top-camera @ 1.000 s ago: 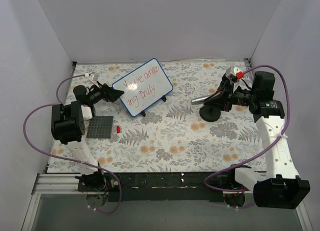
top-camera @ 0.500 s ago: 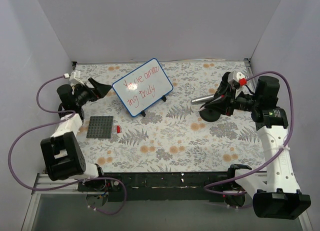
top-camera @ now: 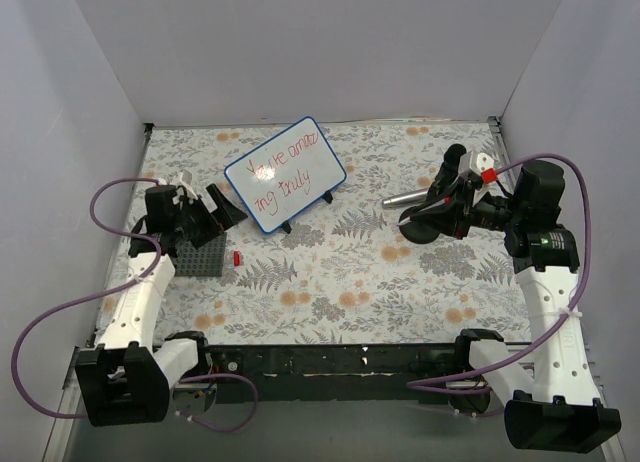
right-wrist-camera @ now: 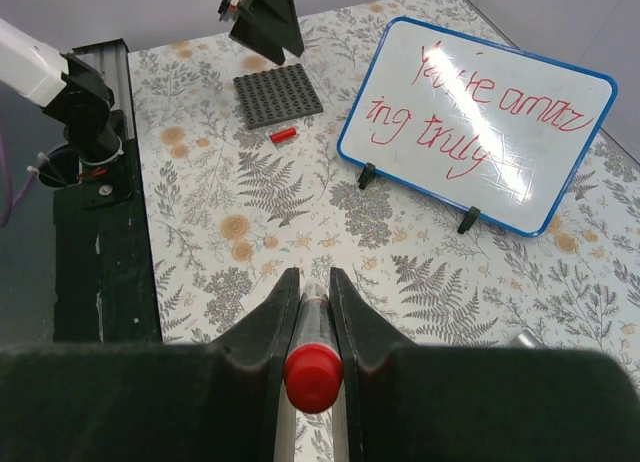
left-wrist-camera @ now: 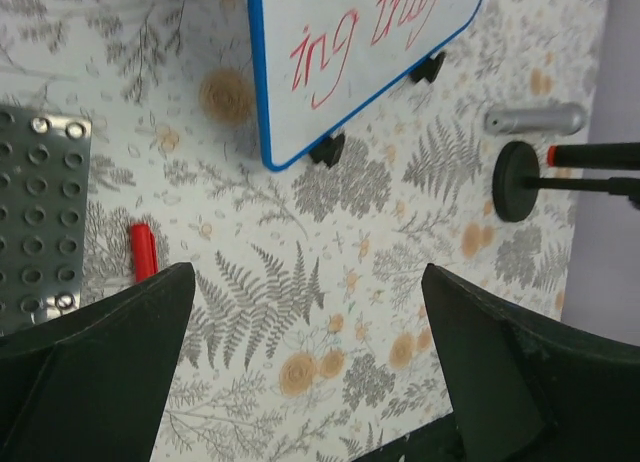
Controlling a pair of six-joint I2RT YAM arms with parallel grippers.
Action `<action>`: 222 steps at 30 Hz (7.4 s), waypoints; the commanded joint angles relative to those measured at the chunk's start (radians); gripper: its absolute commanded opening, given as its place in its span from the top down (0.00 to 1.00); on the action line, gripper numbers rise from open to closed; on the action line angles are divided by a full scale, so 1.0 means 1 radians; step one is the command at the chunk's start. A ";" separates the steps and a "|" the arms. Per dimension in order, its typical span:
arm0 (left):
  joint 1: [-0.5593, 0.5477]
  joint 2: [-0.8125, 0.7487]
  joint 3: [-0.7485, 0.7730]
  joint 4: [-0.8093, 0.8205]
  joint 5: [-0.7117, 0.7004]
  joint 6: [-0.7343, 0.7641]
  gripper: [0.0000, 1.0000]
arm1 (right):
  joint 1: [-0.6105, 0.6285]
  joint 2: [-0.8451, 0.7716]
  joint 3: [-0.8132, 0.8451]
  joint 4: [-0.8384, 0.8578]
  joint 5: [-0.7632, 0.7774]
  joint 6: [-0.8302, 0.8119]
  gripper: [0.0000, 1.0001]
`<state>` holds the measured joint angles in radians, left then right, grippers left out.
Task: Write a sentence on the whiteboard
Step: Pick up the pen cap from the center of the board, then move the pen cap to the center of the board, then pick up the pen cap from the center of the board.
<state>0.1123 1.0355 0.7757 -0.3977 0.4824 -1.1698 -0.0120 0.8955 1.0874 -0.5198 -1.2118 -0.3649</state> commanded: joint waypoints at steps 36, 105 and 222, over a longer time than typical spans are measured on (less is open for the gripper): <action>-0.272 0.544 0.223 -0.351 -0.550 0.024 0.61 | -0.002 0.028 -0.070 0.090 -0.109 0.007 0.99; -0.887 0.452 -0.093 0.250 -0.507 0.134 0.89 | 0.316 0.313 -0.077 0.149 0.100 0.057 0.99; -0.951 0.586 0.154 -0.039 -0.706 0.022 0.69 | 0.411 0.416 -0.155 0.144 0.146 -0.172 0.99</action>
<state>-0.8352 1.5986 0.8818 -0.3893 -0.1867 -1.1793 0.3958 1.3167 0.9348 -0.3923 -1.0611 -0.5304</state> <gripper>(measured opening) 0.327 0.187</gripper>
